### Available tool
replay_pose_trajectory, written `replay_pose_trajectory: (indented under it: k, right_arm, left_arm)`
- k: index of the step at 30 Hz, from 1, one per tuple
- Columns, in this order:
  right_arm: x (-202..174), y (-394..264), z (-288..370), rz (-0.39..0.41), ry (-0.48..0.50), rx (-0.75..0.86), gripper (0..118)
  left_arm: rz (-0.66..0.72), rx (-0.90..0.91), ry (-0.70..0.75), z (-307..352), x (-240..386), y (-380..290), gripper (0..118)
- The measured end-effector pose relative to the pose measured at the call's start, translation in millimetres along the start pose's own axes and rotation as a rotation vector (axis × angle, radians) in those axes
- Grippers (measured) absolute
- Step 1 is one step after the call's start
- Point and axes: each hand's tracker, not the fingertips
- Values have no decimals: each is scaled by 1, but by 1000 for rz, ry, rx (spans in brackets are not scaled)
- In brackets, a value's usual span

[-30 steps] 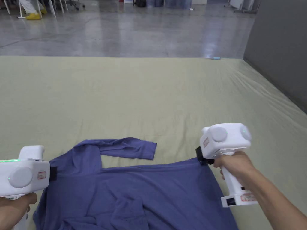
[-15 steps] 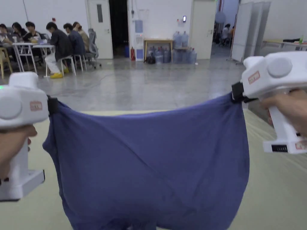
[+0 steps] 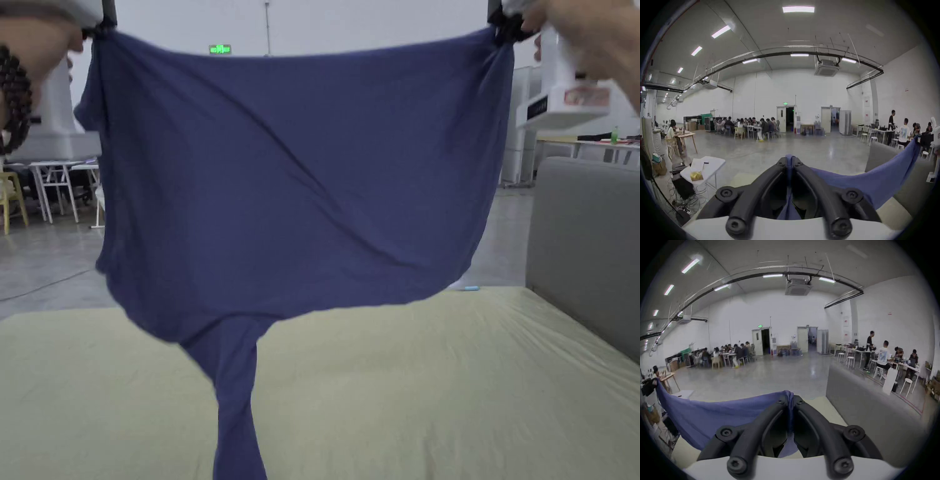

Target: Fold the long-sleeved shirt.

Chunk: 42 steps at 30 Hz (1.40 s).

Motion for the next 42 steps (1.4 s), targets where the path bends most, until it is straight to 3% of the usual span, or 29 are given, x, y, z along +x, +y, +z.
replay_pose_trajectory:
  k: [5,10,14,20,33,38,42]
  right_arm:
    - [3,0,-3,-14,-10,23,6]
    - [13,-42,-26,-62,0,-36,6]
    - [21,-68,-63,-58,4,-96,6]
    - [24,-104,-57,-41,29,-129,6]
    - [60,-227,61,30,121,-173,6]
    - [67,-308,105,67,160,-251,6]
    - [76,-389,152,108,172,-311,6]
  left_arm:
    - [-39,3,8,-7,14,5,0]
    - [-29,-53,-8,-20,21,-42,0]
    - [-57,-124,-22,-34,22,-82,0]
    - [-40,-157,-33,-20,16,-112,0]
    - [-37,-193,-133,132,-20,-198,0]
    - [-65,-257,-144,196,-24,-273,0]
    - [57,-352,-147,259,-35,-351,0]
